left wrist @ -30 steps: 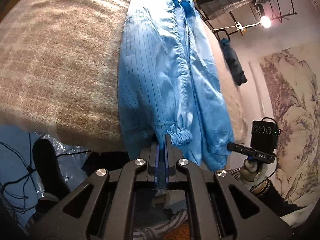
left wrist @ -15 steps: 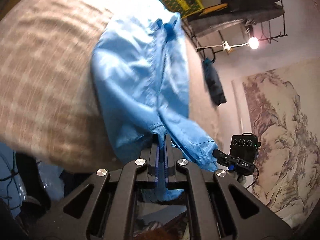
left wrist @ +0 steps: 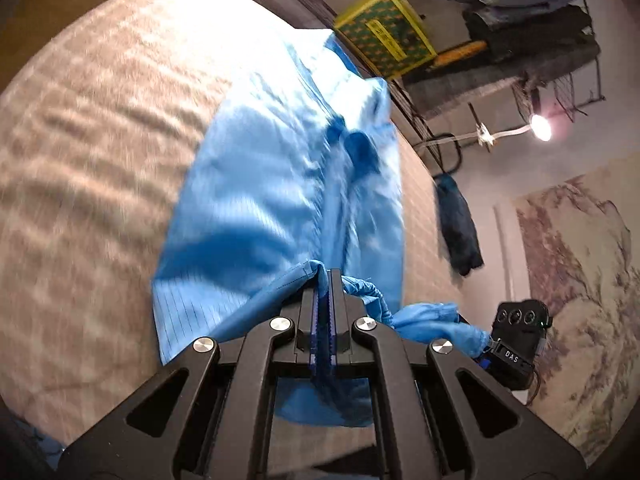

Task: Fold large clothes
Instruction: 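Lift the hem with both tools and fold it toward the collar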

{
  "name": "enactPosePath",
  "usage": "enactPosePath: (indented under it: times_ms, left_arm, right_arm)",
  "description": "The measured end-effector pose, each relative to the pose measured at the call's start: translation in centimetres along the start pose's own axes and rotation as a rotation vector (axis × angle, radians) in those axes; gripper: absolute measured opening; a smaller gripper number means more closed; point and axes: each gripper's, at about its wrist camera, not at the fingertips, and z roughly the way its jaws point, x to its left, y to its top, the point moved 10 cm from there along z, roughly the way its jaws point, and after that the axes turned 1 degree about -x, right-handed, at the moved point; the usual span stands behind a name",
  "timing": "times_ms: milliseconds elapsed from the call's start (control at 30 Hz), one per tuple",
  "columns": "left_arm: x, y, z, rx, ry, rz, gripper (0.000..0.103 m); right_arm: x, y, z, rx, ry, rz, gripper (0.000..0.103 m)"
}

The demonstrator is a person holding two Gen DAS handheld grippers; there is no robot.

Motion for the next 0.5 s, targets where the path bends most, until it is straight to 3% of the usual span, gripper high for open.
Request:
enactPosePath:
  times_ms: [100,200,367,500]
  left_arm:
    - [1.0,2.0,1.5,-0.023,0.050,-0.004,0.001]
    - [1.9,3.2,2.9,-0.022,0.073,-0.014,0.001]
    - [2.3,4.3,5.2,-0.004,0.100,0.000,0.001]
    - [2.7,5.1,6.3,0.000,0.137,0.017,0.001]
  right_arm:
    - [-2.5,2.2,0.7,-0.034,-0.096,0.010,0.000]
    - [-5.0,3.5,1.8,-0.036,-0.104,0.105,0.000]
    - [-6.4,3.8,3.2,-0.002,-0.154,0.116,0.000]
    - [-7.1,4.7,2.7,-0.022,-0.163,0.134,0.000]
